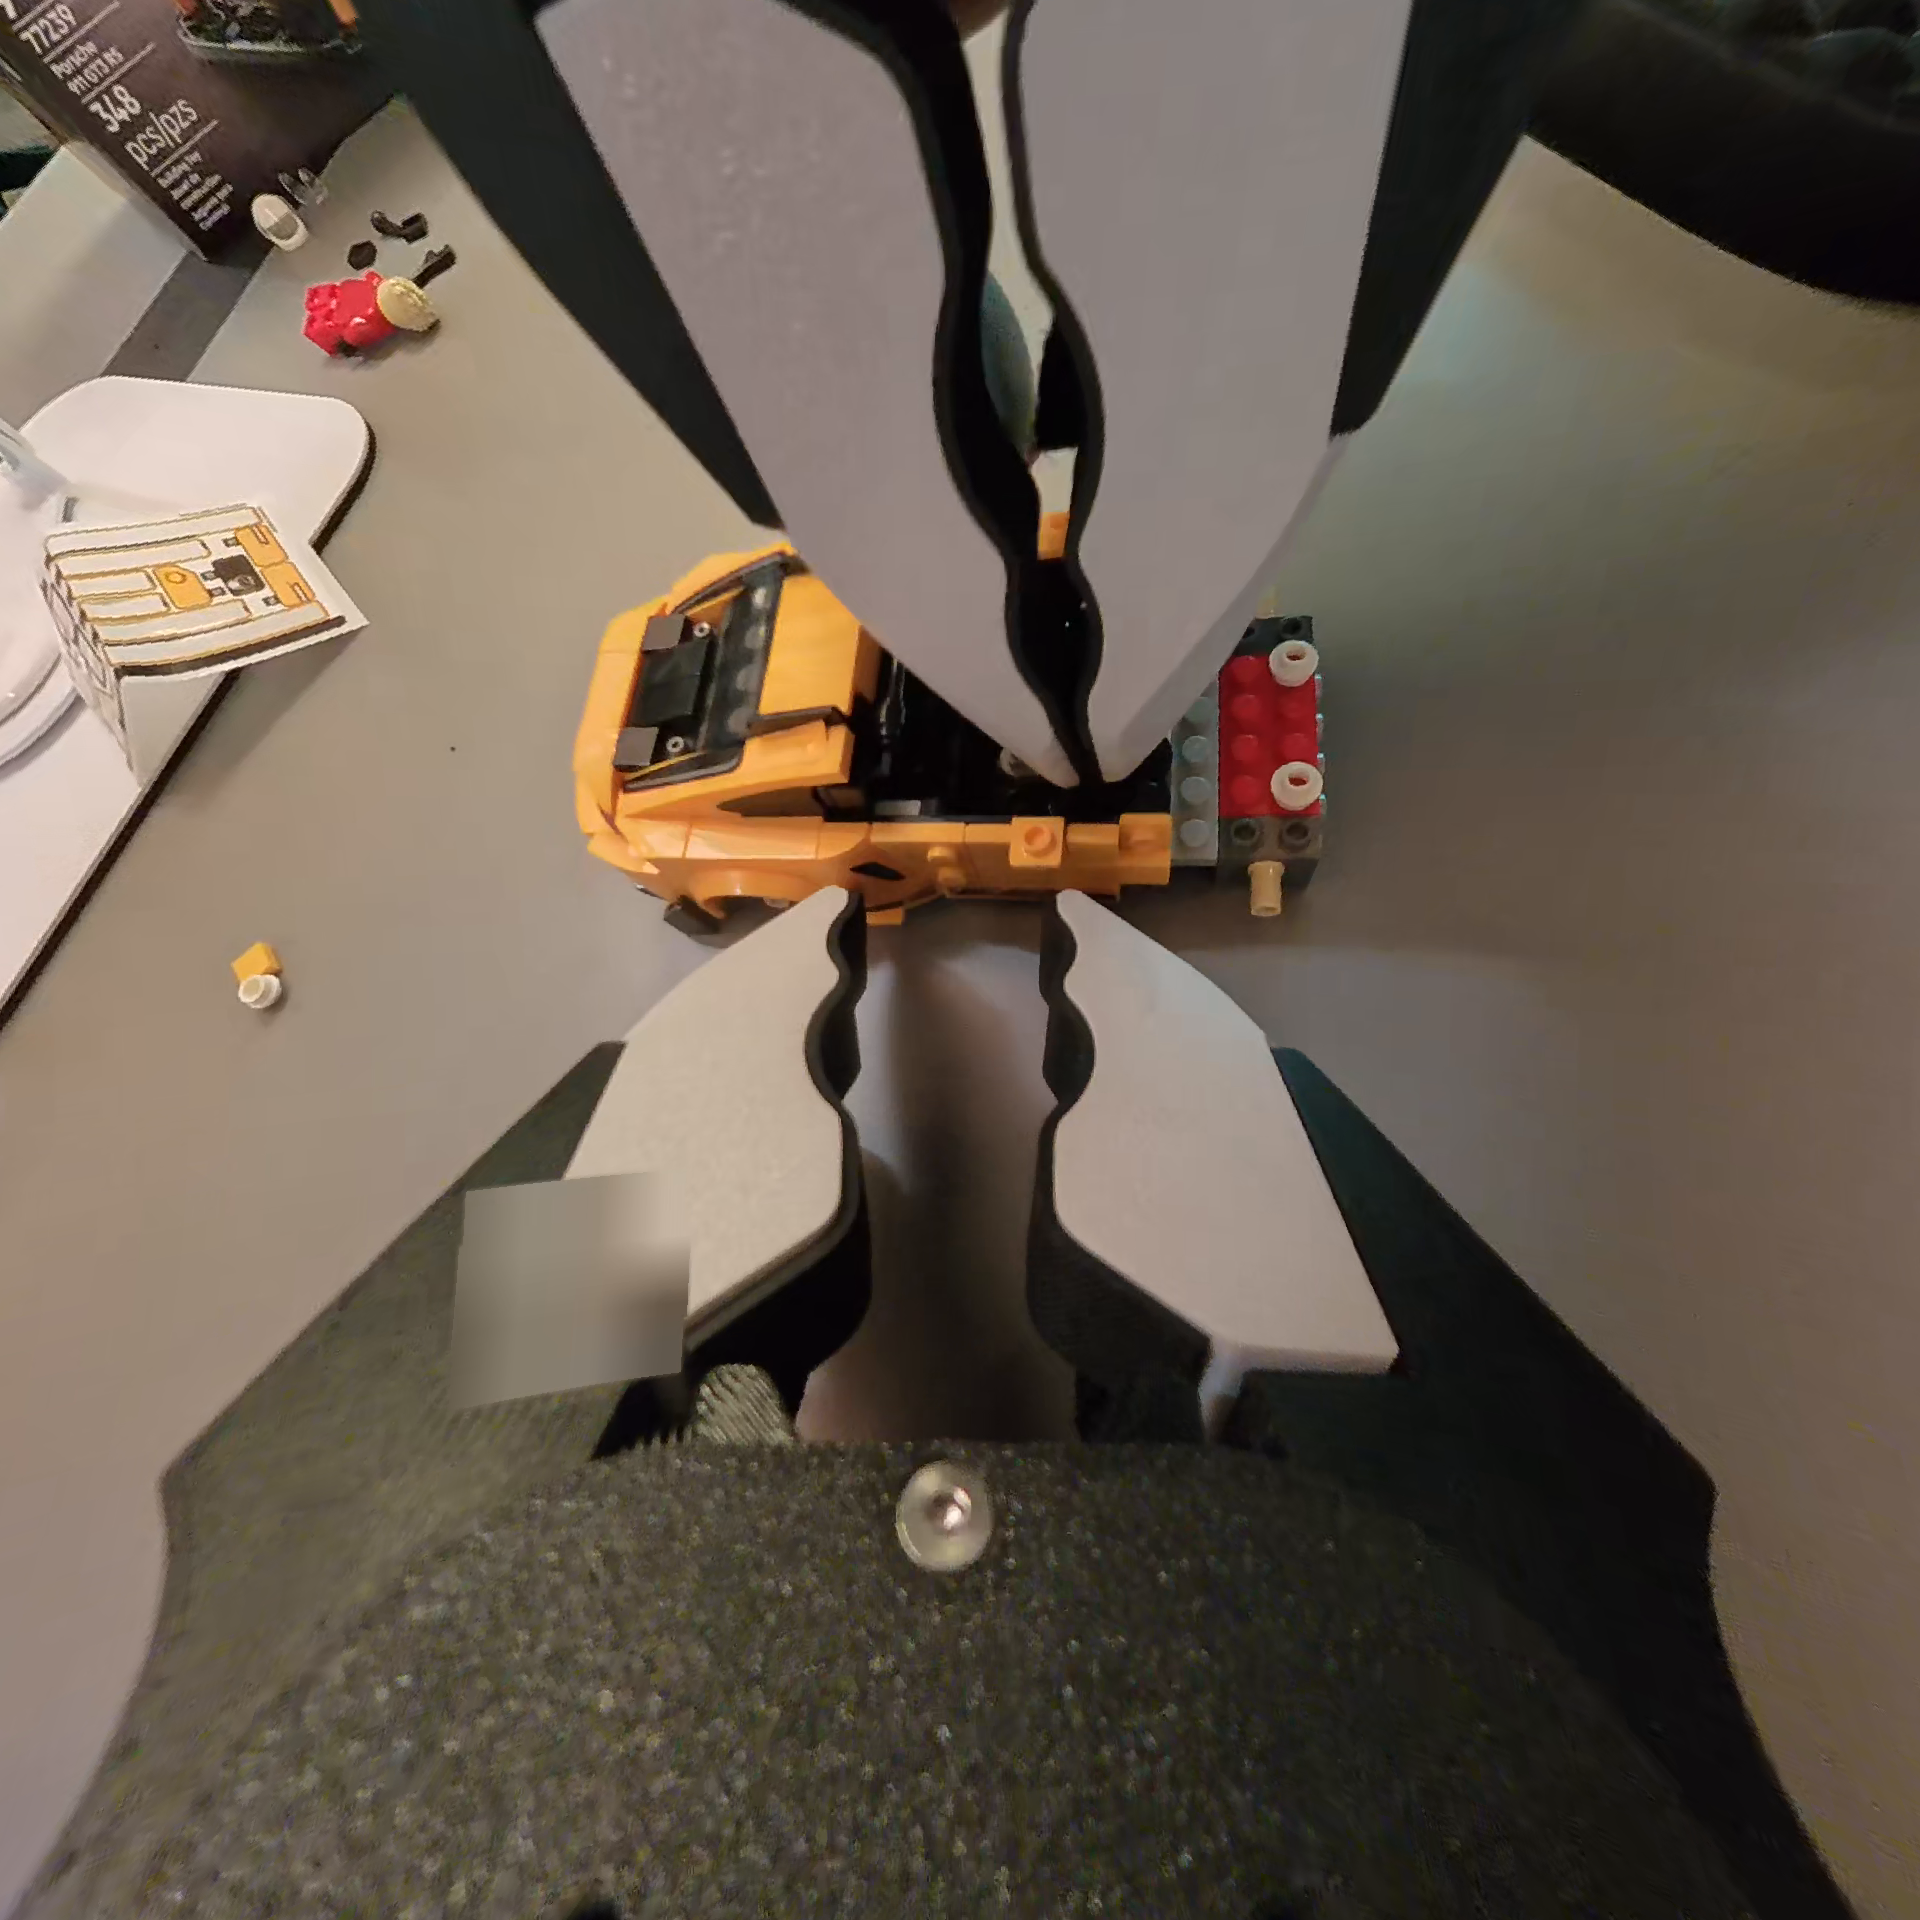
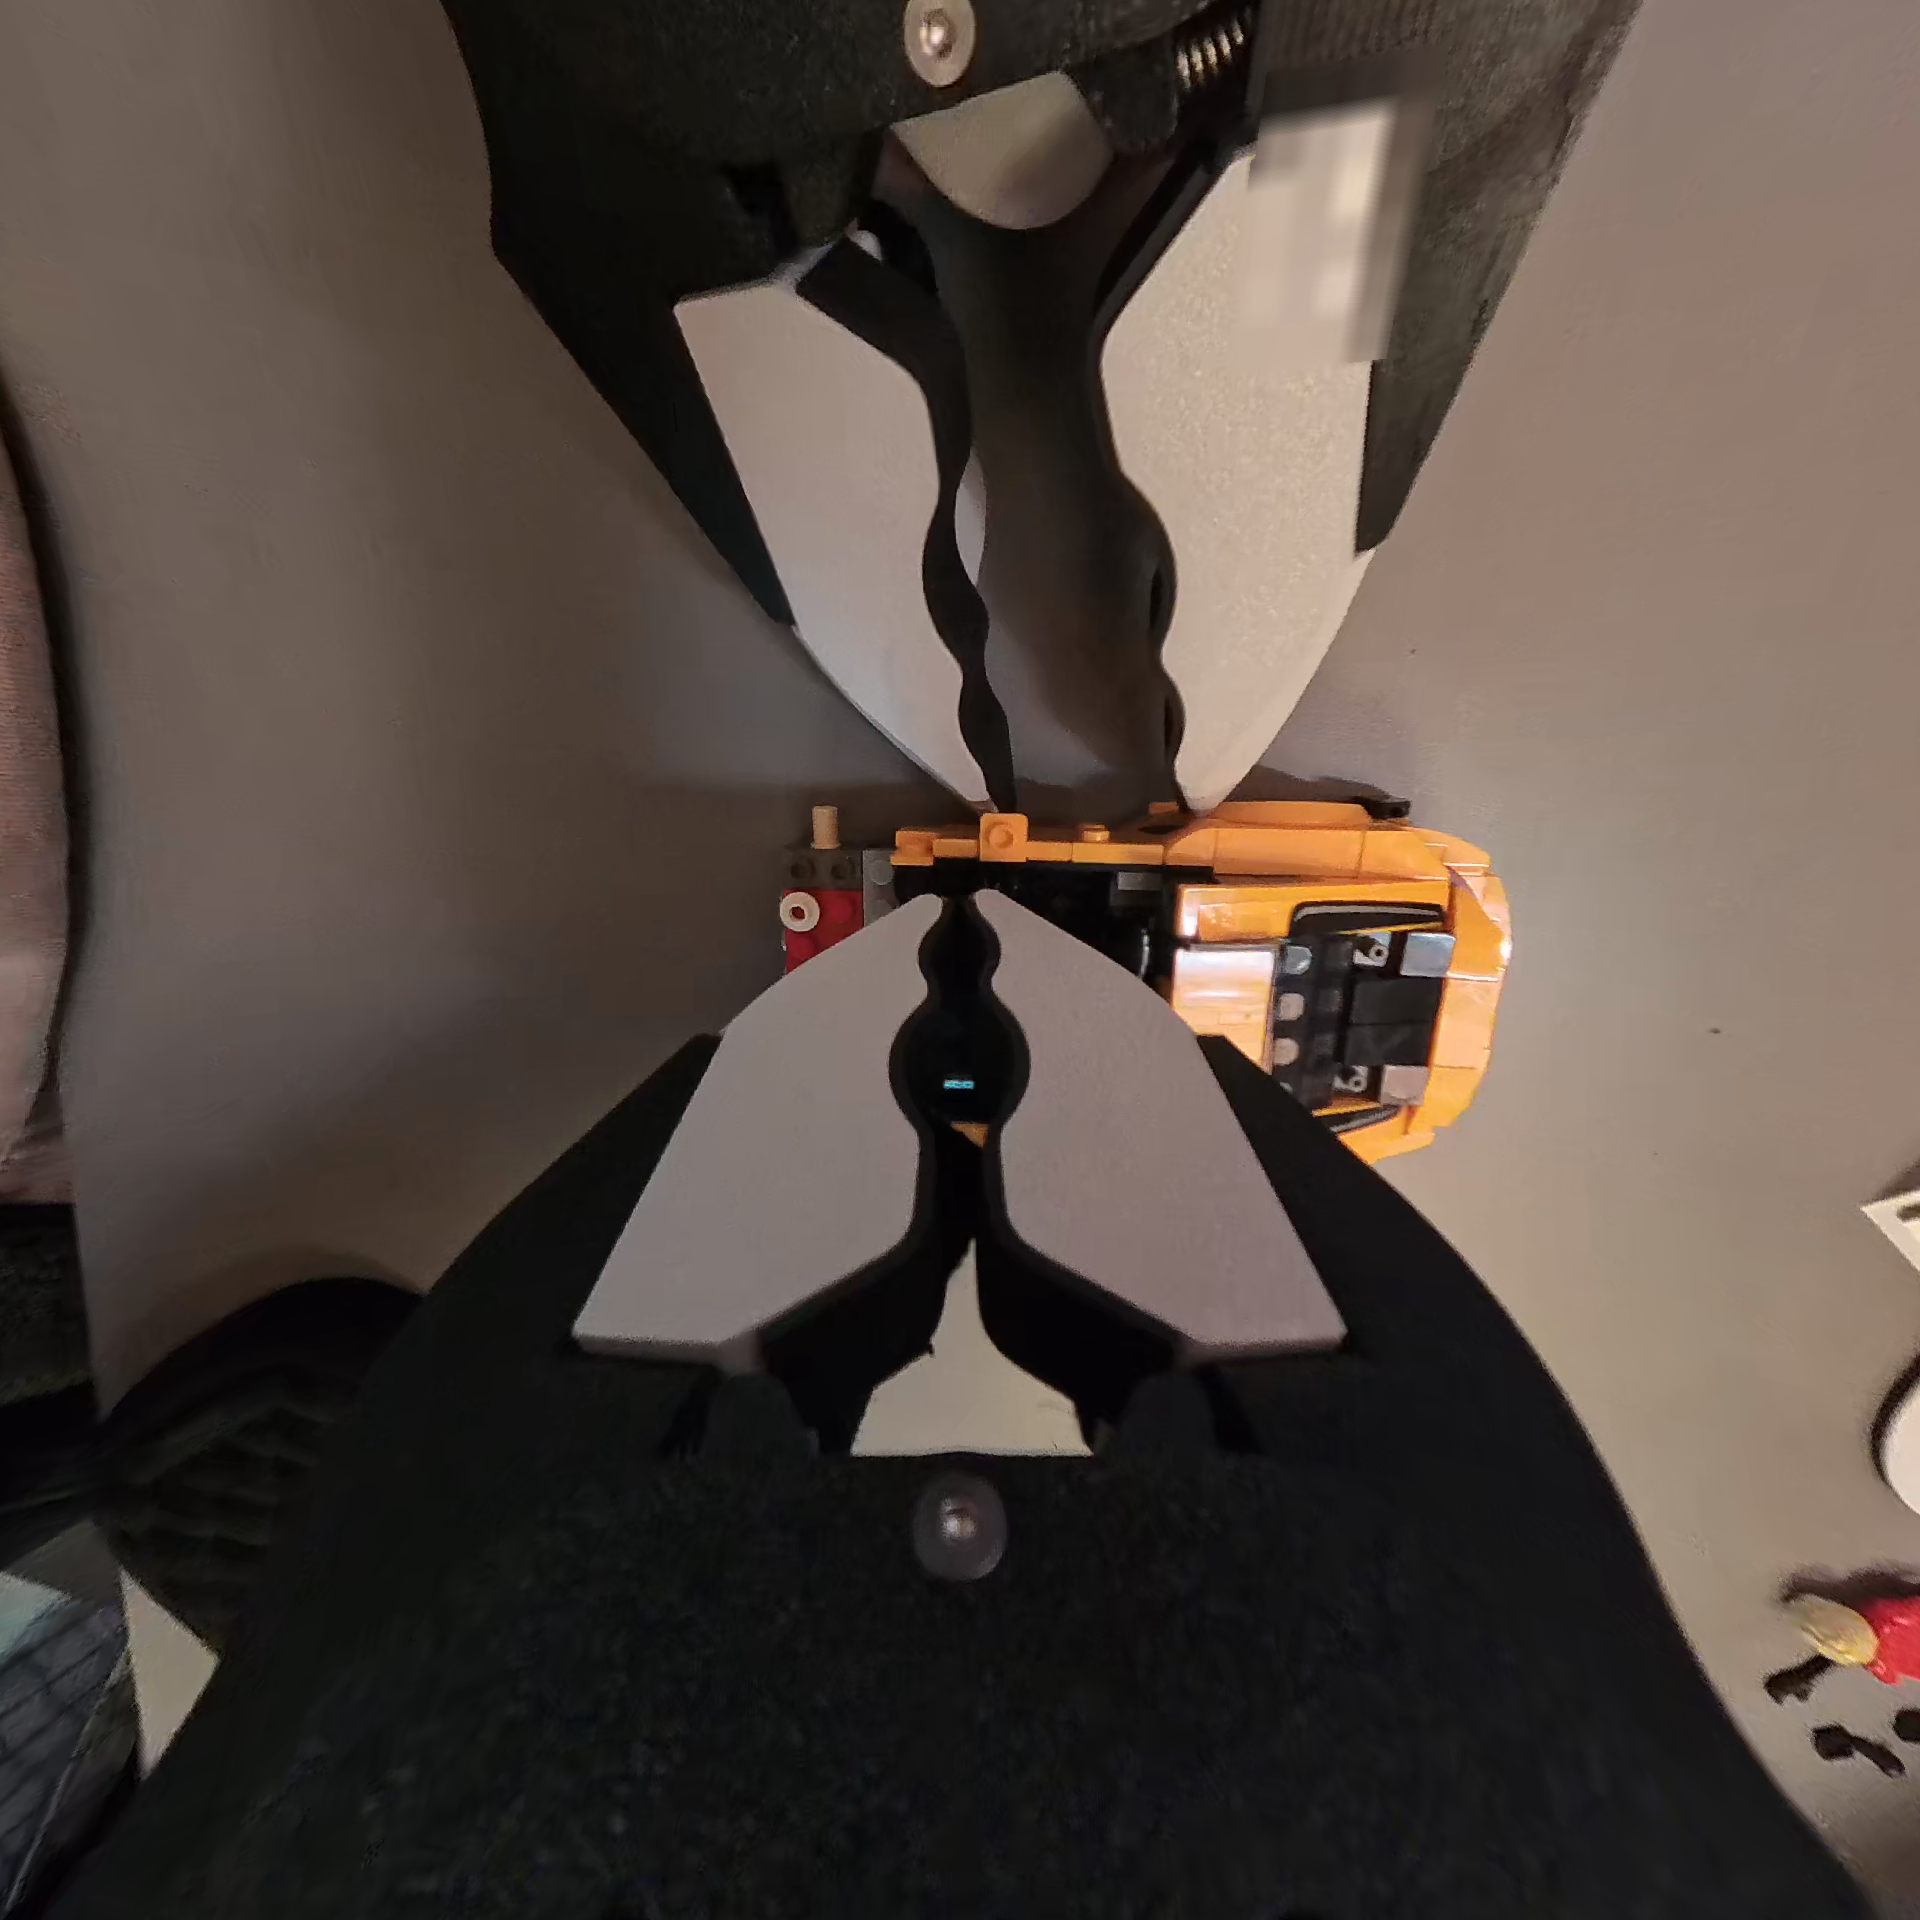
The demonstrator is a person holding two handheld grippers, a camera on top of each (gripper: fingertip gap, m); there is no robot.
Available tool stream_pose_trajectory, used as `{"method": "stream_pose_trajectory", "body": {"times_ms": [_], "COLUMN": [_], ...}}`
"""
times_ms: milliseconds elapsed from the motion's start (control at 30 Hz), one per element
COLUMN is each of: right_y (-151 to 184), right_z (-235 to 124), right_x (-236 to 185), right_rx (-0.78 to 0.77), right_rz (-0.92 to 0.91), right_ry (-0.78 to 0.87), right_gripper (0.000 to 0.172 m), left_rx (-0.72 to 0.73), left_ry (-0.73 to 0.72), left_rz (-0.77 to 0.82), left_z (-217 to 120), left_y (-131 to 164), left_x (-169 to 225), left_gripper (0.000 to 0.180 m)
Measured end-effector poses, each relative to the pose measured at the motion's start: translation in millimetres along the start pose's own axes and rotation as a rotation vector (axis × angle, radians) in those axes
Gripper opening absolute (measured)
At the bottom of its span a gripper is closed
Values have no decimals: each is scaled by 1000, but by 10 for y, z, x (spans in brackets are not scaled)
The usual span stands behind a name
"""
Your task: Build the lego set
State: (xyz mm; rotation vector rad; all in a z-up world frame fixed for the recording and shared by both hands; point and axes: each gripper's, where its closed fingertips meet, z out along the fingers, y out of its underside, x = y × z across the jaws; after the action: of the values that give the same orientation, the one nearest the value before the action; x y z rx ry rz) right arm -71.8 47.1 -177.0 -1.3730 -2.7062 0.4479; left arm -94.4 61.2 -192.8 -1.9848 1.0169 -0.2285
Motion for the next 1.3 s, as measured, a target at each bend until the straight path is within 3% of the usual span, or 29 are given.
{"method": "stream_pose_trajectory", "body": {"times_ms": [67,167,267,300,333,467,633,900,1000,1100,1200,1300], "right_y": [1,-209,2,115,211,474,629,815,888,943,967,1009], "right_z": [-37,-349,-582,-612,-622,-758,-951,-1027,-1134,-1248,-1302,-1380], "right_x": [-11,-43,177,247,303,492,614,769,793,819,841,866], "right_rx": [43,378,572,620,677,955,1008,1038,1049,1078,1088,1078], "right_rz": [-10,97,157,184,229,392,429,545,549,563,568,561], "right_ry": [44,63,287,358,402,530,664,748,841,916,964,1054], "right_gripper": [0,0,0,12,41,52,46,45,43,43,43,31], "left_rx": [1,3,8,13,18,27,20,-12,121,357,548,677], "left_ry": [-2,-1,4,4,1,-10,-76,-217,-318,-415,-511,-578], "left_rz": [3,11,25,36,49,62,47,-19,-91,-228,-276,-312], "left_z": [-2,-12,-9,-9,-7,17,91,185,-58,-472,-847,-1096], "left_y": [0,2,-10,-21,-32,-53,-94,-136,-311,-636,-999,-1310], "left_x": [-2,8,26,36,42,41,-74,-333,-569,-846,-1086,-1356], "left_gripper": [32,34,34,34,34,32,32,28,17,1,0,0]}}
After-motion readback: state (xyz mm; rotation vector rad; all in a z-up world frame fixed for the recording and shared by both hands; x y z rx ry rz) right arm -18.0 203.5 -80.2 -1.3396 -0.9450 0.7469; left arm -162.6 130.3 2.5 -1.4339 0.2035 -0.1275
